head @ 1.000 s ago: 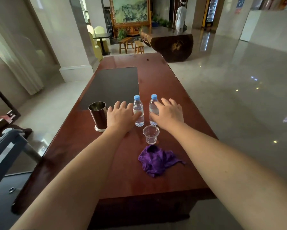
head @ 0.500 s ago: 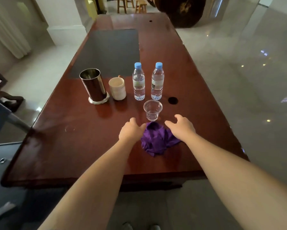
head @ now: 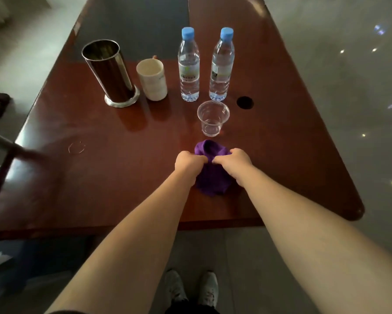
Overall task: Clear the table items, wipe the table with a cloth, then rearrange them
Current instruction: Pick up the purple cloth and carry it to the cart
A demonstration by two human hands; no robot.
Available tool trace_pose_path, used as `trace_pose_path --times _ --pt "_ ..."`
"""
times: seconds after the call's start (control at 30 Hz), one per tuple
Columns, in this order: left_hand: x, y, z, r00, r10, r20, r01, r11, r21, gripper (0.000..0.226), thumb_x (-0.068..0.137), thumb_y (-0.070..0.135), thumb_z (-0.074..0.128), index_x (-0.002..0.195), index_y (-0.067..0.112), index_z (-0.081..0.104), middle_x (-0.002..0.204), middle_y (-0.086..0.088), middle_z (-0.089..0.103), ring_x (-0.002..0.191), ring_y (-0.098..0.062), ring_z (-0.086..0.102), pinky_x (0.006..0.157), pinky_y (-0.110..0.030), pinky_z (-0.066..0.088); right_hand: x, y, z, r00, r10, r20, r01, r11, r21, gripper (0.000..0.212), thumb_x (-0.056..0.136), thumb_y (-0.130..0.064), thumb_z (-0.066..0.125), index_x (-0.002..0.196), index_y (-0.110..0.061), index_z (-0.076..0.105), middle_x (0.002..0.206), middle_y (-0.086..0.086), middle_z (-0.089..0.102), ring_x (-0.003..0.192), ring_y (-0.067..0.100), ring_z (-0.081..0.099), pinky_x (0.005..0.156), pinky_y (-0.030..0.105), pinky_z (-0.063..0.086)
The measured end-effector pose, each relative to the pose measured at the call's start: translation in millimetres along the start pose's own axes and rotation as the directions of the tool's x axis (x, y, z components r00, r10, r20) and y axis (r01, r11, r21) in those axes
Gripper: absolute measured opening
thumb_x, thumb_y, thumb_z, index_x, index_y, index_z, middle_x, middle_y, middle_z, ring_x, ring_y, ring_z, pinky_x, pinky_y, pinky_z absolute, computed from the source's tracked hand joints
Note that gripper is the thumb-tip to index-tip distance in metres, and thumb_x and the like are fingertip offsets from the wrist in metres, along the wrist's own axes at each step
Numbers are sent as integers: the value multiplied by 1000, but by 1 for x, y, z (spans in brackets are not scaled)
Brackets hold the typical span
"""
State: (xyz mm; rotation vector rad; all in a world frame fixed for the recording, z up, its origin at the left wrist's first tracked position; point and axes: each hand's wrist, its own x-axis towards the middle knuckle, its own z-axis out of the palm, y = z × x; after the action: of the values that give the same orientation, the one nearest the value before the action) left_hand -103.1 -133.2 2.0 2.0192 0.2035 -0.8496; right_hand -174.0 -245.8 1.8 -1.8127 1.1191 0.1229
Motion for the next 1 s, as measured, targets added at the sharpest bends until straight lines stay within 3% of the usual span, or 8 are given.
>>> trace_pose_path --times 0.1,0.23,0.37,0.43,0.63,0.73,0.9,1.0 --pt "-6 0 -4 995 -78 66 87 985 -151 7 81 9 63 86 4 65 88 -14 69 80 -28 68 78 -38 57 -4 0 6 992 45 114 -62 986 155 27 67 -22 74 90 -9 68 86 6 70 81 23 65 64 30 48" --pt "-20 4 -21 983 -79 163 125 946 -299 19 89 2 46 87 10 63 87 -14 69 78 -29 66 80 -41 56 -16 -14 7 977 30 211 -97 944 314 3 67 -9 63 70 -10 63 71 9 61 68 24 58 64 32 44" --pt "-40 19 -51 966 -74 247 164 916 -366 16 94 5 45 91 8 60 85 -13 68 73 -26 67 58 -35 53 -30 -35 -3 969 6 245 -115 894 433 13 68 -3 55 62 -14 58 70 10 59 67 25 57 66 32 46" --pt "-51 27 -68 962 -51 268 151 917 -369 15 95 8 46 94 7 61 85 -13 70 71 -25 68 54 -33 53 -37 -46 -8 963 -16 269 -122 864 488 15 70 -1 52 65 -14 59 69 11 62 64 26 60 65 32 48" --pt "-76 43 -117 968 91 235 19 904 -427 26 97 11 46 118 8 61 113 -16 69 97 -30 67 86 -45 55 -59 -99 -19 938 -133 321 -49 864 502 14 76 -4 55 84 -11 64 74 12 69 64 27 66 65 33 53" --pt "-82 49 -143 969 165 183 -61 881 -469 28 98 5 45 119 12 62 112 -14 69 91 -28 68 78 -43 57 -70 -133 -14 921 -201 334 21 881 473 11 78 -4 55 84 -10 62 84 15 67 76 31 64 77 39 52" --pt "-85 47 -199 981 167 100 -88 840 -536 27 99 5 44 110 17 64 101 -9 72 86 -24 71 64 -36 58 -83 -182 21 856 -274 438 87 912 400 14 81 -7 52 92 -10 61 85 15 66 72 28 63 70 34 51" --pt "-83 37 -238 991 131 13 -100 810 -578 27 97 5 46 113 17 64 99 -9 73 85 -24 72 61 -35 58 -90 -212 56 818 -308 485 134 924 359 16 80 -8 54 93 -11 63 90 15 67 81 30 65 79 36 52"
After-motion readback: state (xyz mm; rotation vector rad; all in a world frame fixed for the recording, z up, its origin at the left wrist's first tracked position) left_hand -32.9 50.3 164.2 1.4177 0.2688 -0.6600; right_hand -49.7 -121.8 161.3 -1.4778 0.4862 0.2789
